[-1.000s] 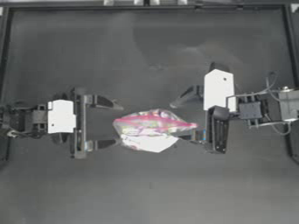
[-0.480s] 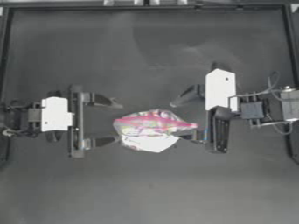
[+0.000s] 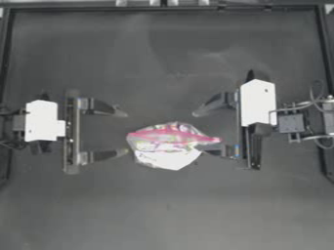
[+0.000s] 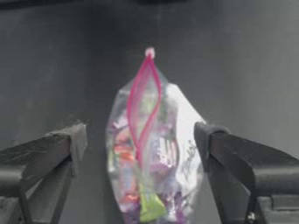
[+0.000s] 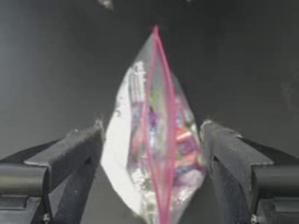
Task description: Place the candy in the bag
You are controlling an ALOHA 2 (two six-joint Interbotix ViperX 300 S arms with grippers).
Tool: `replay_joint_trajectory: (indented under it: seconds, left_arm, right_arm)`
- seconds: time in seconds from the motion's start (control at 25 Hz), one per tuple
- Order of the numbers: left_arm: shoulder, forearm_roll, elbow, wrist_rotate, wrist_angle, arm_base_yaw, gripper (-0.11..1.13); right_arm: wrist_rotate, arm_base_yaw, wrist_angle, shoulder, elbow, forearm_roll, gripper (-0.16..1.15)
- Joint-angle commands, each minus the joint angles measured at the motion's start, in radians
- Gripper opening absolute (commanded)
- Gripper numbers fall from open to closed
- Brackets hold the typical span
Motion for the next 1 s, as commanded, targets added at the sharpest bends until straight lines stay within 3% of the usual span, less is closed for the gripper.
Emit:
replay_joint_trajectory:
  seconds: [0.04,1.0]
  left_arm:
    - [-0.072,-0.003,-0.018,-0.002,0.034,0.002,1.01]
    - [-0.235,0.000,-0.014,0.005,0.149,-0.006,1.01]
  right_arm:
    - [0.000,-0.009,-0.054,-0.041,0.018,-0.005,0.96]
    - [-0.005,-0.021,-0.181,-0.218,0.167,-0.040,0.96]
